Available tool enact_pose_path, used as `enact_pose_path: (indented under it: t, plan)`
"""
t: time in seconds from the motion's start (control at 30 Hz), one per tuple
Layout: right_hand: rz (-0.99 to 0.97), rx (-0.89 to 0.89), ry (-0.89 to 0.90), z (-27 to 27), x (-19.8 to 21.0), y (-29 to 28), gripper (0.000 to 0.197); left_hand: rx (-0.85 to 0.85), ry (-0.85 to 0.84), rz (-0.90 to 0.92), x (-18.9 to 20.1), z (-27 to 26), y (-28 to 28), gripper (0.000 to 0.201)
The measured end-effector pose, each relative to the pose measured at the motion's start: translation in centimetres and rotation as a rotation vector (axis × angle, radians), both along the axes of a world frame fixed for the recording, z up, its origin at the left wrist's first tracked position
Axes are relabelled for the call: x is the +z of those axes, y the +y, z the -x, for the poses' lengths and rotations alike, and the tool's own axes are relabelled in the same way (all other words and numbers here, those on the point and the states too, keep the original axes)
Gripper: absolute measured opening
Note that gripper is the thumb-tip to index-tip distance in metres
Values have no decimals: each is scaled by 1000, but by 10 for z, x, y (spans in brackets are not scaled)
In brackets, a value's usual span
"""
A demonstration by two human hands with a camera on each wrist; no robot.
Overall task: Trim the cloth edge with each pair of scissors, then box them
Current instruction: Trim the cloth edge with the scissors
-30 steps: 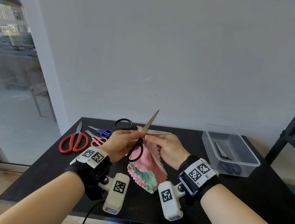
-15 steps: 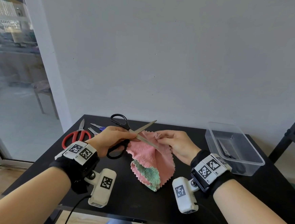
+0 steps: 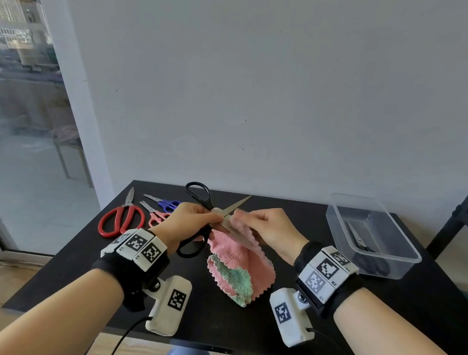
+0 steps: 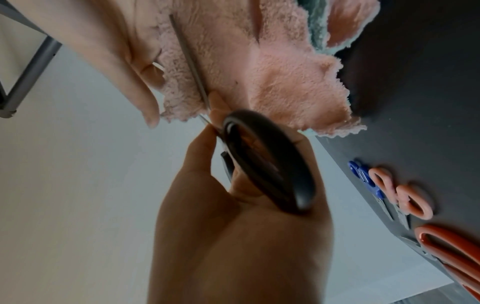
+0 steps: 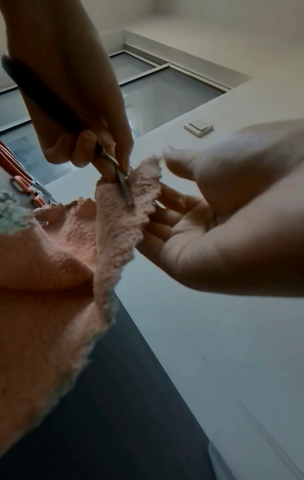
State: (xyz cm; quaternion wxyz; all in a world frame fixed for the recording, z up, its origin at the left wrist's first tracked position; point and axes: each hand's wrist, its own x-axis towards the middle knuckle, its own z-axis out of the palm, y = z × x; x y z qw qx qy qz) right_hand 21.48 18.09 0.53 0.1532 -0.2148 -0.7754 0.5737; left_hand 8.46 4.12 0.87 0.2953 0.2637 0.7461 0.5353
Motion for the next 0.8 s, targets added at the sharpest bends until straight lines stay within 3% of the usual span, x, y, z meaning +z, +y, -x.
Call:
enact_pose_path:
  t: [0.1,0.23,0.5,0.63,0.8]
  plan:
    - [150,-7,1,0,2,-3,37,21,-8,-23,0,-1,1,24]
    - [59,-1,-5,2,0,-9,19,20,-44,-76,0,-3,1,17]
    - [93,-203,37,10,-4,-14,37,28,-25,-97,1,-8,4,17]
    - [201,-170,58,9,-2,-14,47,72,10,-121,-2,-10,6,17]
    - [166,-152,40,8,-3,-8,54,102,8,-144,-3,-11,7,16]
